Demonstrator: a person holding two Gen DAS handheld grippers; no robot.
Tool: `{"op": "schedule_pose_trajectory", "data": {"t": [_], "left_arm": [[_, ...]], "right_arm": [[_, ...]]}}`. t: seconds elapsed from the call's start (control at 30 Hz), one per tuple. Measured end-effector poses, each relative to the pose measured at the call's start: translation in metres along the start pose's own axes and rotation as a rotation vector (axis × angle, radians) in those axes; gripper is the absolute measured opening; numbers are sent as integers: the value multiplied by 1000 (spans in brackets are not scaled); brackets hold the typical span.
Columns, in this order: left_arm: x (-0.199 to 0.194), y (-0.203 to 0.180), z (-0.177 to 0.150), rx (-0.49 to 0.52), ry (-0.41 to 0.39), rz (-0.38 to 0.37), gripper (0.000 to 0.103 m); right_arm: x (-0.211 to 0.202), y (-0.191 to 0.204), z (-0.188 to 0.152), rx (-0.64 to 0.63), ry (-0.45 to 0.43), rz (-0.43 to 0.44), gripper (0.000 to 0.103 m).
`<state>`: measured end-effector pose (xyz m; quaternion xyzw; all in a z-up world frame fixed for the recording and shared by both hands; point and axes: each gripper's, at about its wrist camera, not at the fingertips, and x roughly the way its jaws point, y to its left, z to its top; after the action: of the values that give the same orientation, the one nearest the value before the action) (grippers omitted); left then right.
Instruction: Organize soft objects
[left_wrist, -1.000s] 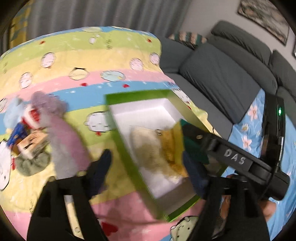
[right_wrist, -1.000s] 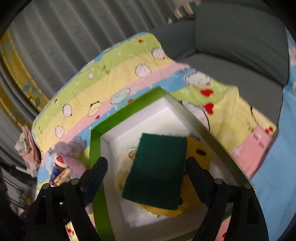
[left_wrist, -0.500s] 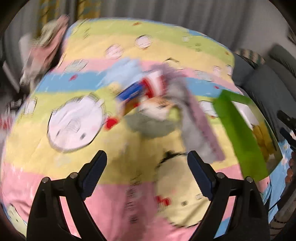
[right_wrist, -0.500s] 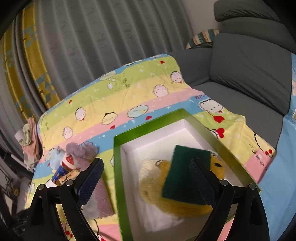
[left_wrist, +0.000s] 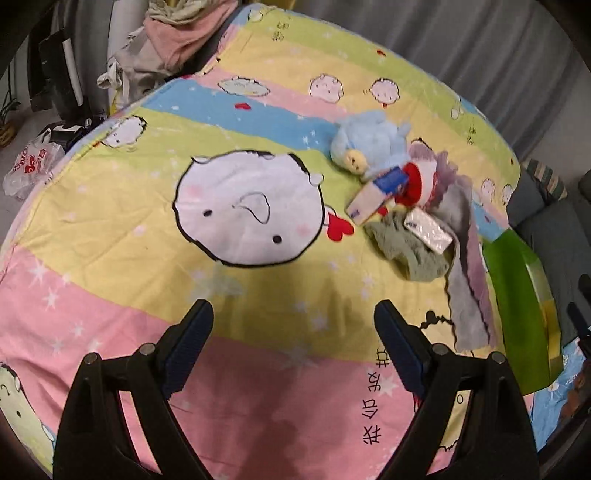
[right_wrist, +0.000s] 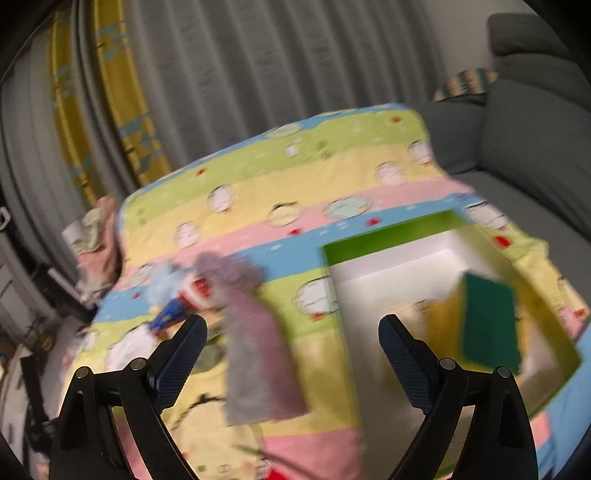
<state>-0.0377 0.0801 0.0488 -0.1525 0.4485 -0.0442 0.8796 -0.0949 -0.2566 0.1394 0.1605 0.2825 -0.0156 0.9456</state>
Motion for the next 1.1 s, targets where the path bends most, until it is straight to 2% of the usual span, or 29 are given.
{"op": "schedule_pose_trajectory", "data": {"t": [0.13, 0.3, 0.4, 0.47, 0.6, 0.8, 0.87, 0.9, 1.1], "left_arm": [[-3, 5, 7, -12, -2, -15, 89], [-11, 12, 11, -35, -10, -11, 89], [-19, 14, 12, -14, -45, 34, 89], [-22, 16, 12, -8, -61, 49, 89], [-25, 24, 18, -17, -74, 68, 89], [-27, 38, 21, -69, -67, 82, 89], [-28, 42, 22, -82, -69, 90, 89], [-29, 42, 22, -83, -70, 88, 89], [-32, 42, 24, -86, -74, 72, 89]], "right_arm": [[28, 36, -10, 4, 107, 138, 94], [96, 85, -22, 38, 326, 164, 94], [132, 111, -23, 49, 398, 130, 94], [153, 124, -21, 63, 419, 95, 94], [180, 144, -19, 32, 403, -56, 94], [214, 148, -25, 14, 446, -134, 94], [217, 147, -27, -17, 435, -175, 80], [218, 145, -28, -30, 435, -190, 68], [200, 140, -26, -60, 403, -160, 62]]}}
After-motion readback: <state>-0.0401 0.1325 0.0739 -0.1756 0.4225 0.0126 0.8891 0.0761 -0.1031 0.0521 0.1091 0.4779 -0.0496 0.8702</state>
